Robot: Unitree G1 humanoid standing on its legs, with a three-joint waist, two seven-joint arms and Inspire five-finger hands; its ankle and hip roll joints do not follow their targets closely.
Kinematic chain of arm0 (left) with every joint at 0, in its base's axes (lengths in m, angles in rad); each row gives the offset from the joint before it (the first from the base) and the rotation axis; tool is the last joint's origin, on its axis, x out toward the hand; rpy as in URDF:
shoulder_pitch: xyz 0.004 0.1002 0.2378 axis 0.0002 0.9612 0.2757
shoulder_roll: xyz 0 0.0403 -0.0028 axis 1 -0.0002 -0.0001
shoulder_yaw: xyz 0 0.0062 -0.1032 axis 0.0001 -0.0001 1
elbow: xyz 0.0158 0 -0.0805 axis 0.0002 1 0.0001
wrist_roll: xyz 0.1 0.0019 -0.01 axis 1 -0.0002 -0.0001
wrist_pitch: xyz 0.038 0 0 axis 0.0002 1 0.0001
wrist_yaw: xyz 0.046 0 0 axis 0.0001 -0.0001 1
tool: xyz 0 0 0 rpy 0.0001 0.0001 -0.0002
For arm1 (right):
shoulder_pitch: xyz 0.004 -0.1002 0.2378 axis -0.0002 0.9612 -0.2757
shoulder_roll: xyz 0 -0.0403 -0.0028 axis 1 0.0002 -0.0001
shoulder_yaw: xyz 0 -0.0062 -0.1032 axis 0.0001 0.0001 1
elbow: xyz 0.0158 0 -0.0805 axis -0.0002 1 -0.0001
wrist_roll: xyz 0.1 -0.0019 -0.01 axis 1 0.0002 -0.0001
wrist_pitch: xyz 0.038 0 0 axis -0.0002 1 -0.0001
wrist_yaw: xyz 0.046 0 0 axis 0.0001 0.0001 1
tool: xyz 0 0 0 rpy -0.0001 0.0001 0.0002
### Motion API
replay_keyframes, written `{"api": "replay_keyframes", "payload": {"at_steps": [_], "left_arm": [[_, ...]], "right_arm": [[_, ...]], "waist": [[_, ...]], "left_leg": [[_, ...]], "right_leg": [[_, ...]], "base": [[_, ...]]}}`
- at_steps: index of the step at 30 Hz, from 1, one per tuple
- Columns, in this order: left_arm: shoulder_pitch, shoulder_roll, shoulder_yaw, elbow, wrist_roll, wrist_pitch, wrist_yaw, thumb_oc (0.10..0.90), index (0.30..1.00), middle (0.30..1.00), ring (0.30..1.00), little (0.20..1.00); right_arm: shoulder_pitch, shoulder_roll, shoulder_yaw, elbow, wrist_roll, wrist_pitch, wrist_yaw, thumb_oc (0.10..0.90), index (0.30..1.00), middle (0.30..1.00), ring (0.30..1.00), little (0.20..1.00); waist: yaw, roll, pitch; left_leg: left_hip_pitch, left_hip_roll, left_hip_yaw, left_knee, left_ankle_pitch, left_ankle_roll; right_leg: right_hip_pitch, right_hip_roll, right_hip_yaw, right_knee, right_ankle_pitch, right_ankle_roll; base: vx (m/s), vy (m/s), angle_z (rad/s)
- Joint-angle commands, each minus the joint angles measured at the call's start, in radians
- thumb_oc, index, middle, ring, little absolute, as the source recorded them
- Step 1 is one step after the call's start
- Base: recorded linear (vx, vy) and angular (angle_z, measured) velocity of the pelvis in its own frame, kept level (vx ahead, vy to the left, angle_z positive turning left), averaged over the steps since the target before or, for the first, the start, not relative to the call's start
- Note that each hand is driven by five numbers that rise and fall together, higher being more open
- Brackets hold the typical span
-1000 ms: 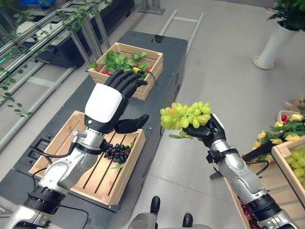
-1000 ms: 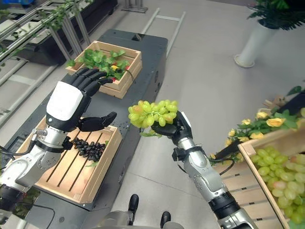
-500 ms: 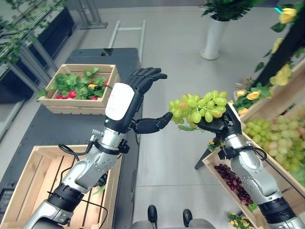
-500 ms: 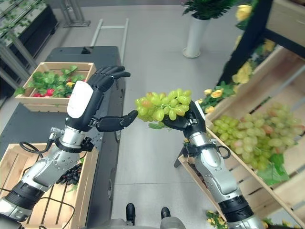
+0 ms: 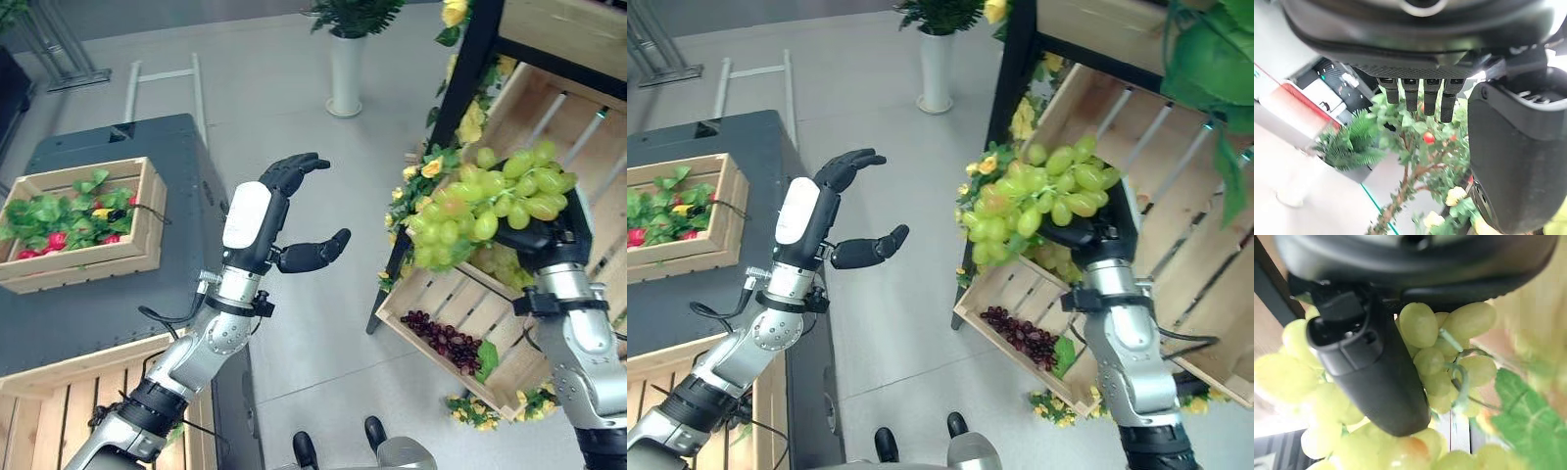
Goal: Pick up the fruits from the basket on one side to the basket on the other side
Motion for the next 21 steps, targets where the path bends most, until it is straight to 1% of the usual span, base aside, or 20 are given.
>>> {"api": "replay_keyframes", "payload": {"at_steps": [1,4,9,10,13,15,17,18,19,21], "left_arm": [[-0.073,-0.029,0.012,0.018,0.002,-0.042,0.06,0.8,0.9,0.9,0.9,0.9],[-0.08,-0.037,0.002,0.03,-0.001,-0.034,0.066,0.8,0.9,0.9,0.9,0.9],[-0.071,-0.044,-0.009,0.038,0.009,-0.026,0.077,0.8,0.9,0.9,0.9,0.9],[-0.069,-0.041,-0.01,0.042,0.001,-0.024,0.083,0.8,0.9,0.9,0.9,0.9],[-0.067,-0.04,-0.018,0.052,-0.001,-0.022,0.096,0.8,0.9,0.9,0.9,0.9],[-0.067,-0.039,-0.025,0.059,-0.003,-0.024,0.105,0.8,0.9,0.9,0.9,0.9],[-0.069,-0.041,-0.034,0.058,-0.003,-0.018,0.112,0.8,0.9,0.9,0.9,0.9],[-0.069,-0.041,-0.034,0.058,-0.003,-0.018,0.113,0.8,0.9,0.9,0.9,0.9],[-0.075,-0.042,-0.045,0.056,-0.008,-0.008,0.115,0.8,0.9,0.9,0.9,0.9],[-0.081,-0.043,-0.055,0.061,-0.014,-0.003,0.116,0.8,0.9,0.9,0.9,0.9]], "right_arm": [[-0.073,-0.05,-0.107,-0.117,0.105,-0.209,0.001,0.4,0.3,0.3,0.3,0.3],[-0.072,-0.045,-0.13,-0.115,0.112,-0.218,-0.02,0.4,0.3,0.3,0.3,0.3],[-0.052,-0.041,-0.181,-0.114,0.083,-0.218,-0.076,0.4,0.3,0.3,0.3,0.3],[-0.039,-0.042,-0.205,-0.107,0.078,-0.21,-0.114,0.4,0.3,0.3,0.3,0.3],[-0.018,-0.033,-0.234,-0.092,0.097,-0.206,-0.163,0.4,0.3,0.3,0.3,0.3],[-0.004,-0.021,-0.252,-0.074,0.125,-0.194,-0.19,0.4,0.3,0.3,0.3,0.3],[0.004,-0.01,-0.258,-0.061,0.13,-0.166,-0.213,0.4,0.3,0.3,0.3,0.3],[0.004,-0.009,-0.259,-0.062,0.13,-0.165,-0.214,0.4,0.3,0.3,0.3,0.3],[0.006,-0.006,-0.256,-0.042,0.118,-0.134,-0.238,0.4,0.3,0.3,0.3,0.3],[0.003,-0.011,-0.254,-0.017,0.127,-0.109,-0.263,0.4,0.3,0.3,0.3,0.3]], "waist": [[0.0,0.0,-0.102],[-0.011,0.001,-0.104],[-0.031,0.004,-0.109],[-0.041,0.006,-0.112],[-0.054,0.008,-0.113],[-0.065,0.01,-0.113],[-0.072,0.012,-0.112],[-0.072,0.012,-0.112],[-0.075,0.012,-0.113],[-0.076,0.011,-0.114]], "left_leg": [[0.044,-0.018,-0.046,0.003,-0.148,0.012],[0.048,-0.017,-0.042,0.003,-0.151,0.013],[0.05,-0.011,-0.029,0.003,-0.155,0.011],[0.052,-0.008,-0.019,0.003,-0.157,0.01],[0.054,-0.006,-0.005,0.003,-0.158,0.01],[0.057,-0.003,0.006,0.003,-0.16,0.01],[0.058,-0.002,0.013,0.003,-0.16,0.01],[0.058,-0.001,0.013,0.003,-0.16,0.01],[0.058,0.0,0.015,0.003,-0.159,0.009],[0.058,0.002,0.017,0.003,-0.157,0.008]], "right_leg": [[-0.065,0.07,-0.036,0.044,0.027,0.0],[-0.065,0.075,-0.026,0.042,0.029,-0.001],[-0.069,0.082,-0.005,0.036,0.032,-0.001],[-0.07,0.084,0.002,0.033,0.033,0.0],[-0.075,0.088,0.011,0.035,0.034,0.001],[-0.078,0.089,0.014,0.035,0.034,0.002],[-0.079,0.09,0.017,0.033,0.036,0.001],[-0.079,0.09,0.017,0.033,0.036,0.001],[-0.079,0.09,0.017,0.032,0.038,0.002],[-0.078,0.089,0.017,0.029,0.04,0.001]], "base": [[0.02,0.011,-0.21],[0.02,0.011,-0.19],[0.01,0.0,-0.13],[0.01,-0.013,-0.07],[0.01,-0.014,-0.13],[0.01,-0.013,-0.1],[0.01,-0.007,-0.08],[0.02,-0.018,-0.11],[0.02,-0.018,-0.2],[0.02,-0.025,-0.23]]}}
